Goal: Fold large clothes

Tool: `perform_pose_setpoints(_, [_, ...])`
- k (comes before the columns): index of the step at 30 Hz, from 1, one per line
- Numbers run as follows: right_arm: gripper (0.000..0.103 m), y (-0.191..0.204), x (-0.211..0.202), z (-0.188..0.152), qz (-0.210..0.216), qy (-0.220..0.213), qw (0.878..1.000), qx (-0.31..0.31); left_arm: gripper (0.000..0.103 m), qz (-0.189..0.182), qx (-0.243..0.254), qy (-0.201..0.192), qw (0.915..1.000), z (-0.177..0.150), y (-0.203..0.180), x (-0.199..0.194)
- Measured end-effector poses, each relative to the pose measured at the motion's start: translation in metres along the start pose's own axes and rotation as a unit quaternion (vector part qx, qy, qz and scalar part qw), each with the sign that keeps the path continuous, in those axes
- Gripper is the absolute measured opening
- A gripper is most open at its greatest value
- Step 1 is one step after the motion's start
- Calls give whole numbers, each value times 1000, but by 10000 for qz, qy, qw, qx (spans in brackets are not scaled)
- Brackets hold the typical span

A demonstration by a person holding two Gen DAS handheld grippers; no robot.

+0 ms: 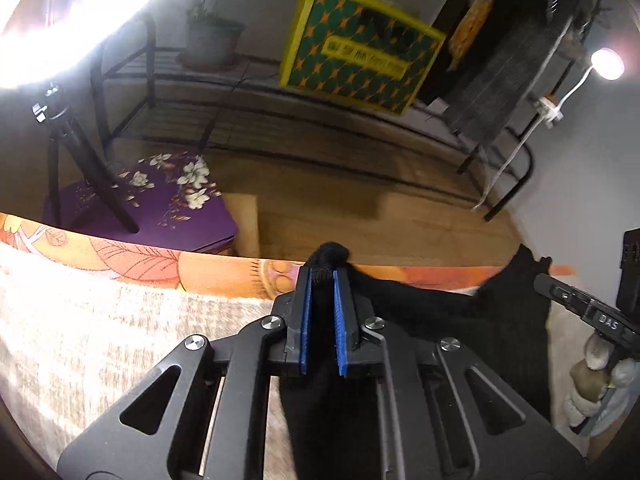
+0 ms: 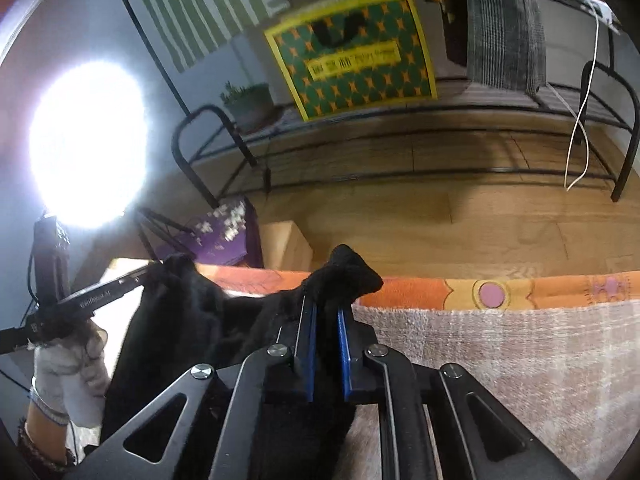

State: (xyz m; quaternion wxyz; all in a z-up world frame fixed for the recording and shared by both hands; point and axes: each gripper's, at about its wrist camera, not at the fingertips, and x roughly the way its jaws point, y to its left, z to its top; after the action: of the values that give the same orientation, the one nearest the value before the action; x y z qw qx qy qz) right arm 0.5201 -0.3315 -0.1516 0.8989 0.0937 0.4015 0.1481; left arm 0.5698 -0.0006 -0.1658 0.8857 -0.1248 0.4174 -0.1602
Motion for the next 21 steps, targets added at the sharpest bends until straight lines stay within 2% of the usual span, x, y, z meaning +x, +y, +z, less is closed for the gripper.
perform_pose_setpoints(6, [6, 25, -53, -4, 389, -365, 9983, -244, 7, -331, 137, -352, 9987, -7, -17, -57])
perform_pose_setpoints(11, [6, 49, -105, -20, 579, -553, 9953, -544, 7, -506, 350, -572, 9965, -30, -36, -117])
perform_pose_setpoints(17, [6, 81, -174, -62, 714, -714, 9905, -930, 7, -544, 621, -764, 9936, -84, -66, -197])
perform_pose_setpoints(21, [6, 102, -202, -112, 767, -564, 9876, -1249, 7, -445, 631, -773, 9940, -129, -68, -235])
